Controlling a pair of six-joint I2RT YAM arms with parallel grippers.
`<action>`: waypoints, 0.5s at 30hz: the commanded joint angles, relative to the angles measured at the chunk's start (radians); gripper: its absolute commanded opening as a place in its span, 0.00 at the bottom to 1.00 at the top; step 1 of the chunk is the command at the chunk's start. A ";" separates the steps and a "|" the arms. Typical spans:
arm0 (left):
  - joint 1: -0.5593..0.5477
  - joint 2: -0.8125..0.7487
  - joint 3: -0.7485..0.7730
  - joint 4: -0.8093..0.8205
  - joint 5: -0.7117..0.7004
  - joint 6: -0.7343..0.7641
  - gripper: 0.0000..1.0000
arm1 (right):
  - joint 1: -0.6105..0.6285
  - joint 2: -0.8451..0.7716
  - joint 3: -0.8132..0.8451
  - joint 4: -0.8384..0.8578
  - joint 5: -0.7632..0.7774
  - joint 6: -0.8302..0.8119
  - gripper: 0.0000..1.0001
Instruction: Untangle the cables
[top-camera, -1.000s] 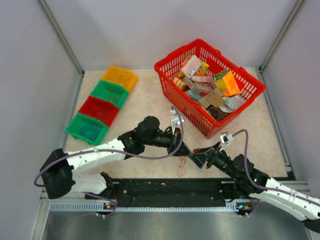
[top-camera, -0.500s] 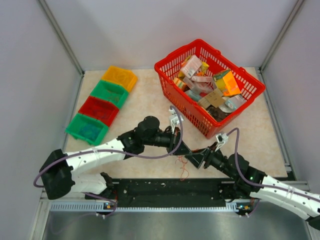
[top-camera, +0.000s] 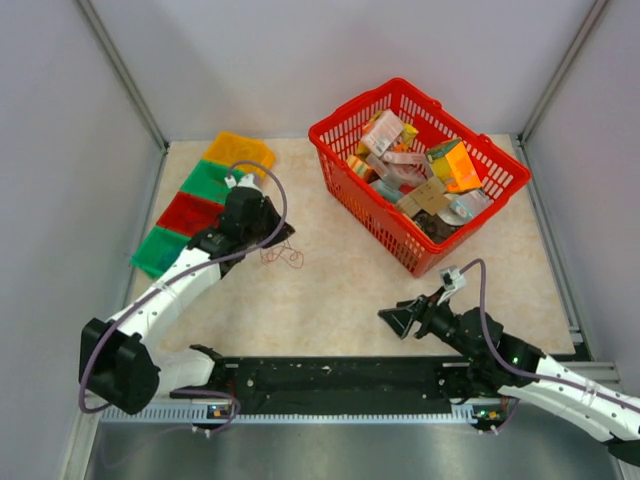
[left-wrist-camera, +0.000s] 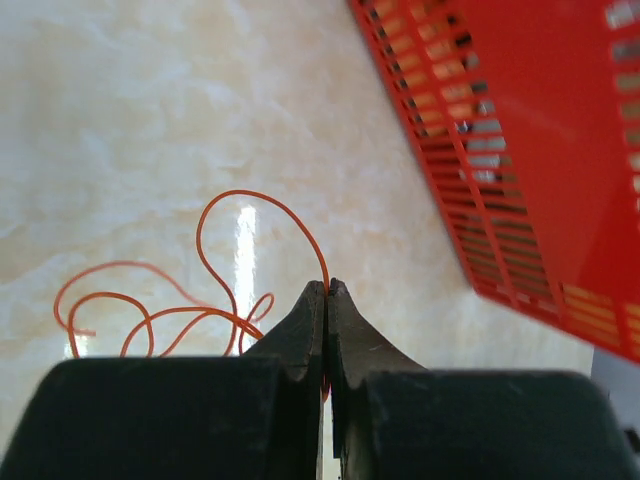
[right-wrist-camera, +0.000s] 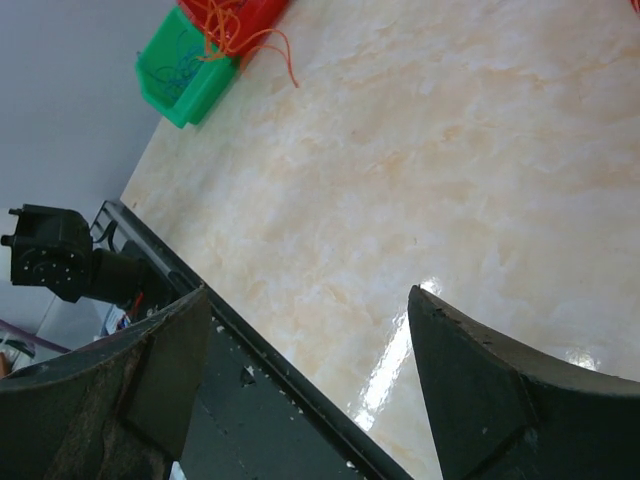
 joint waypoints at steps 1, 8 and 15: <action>0.031 0.035 0.122 -0.061 -0.283 -0.122 0.00 | 0.004 -0.016 0.053 -0.042 0.028 -0.013 0.79; 0.162 0.099 0.262 -0.038 -0.354 -0.125 0.00 | 0.004 -0.034 0.066 -0.085 0.034 -0.007 0.79; 0.320 0.151 0.297 0.143 -0.415 -0.095 0.00 | 0.004 -0.067 0.067 -0.096 0.042 -0.008 0.79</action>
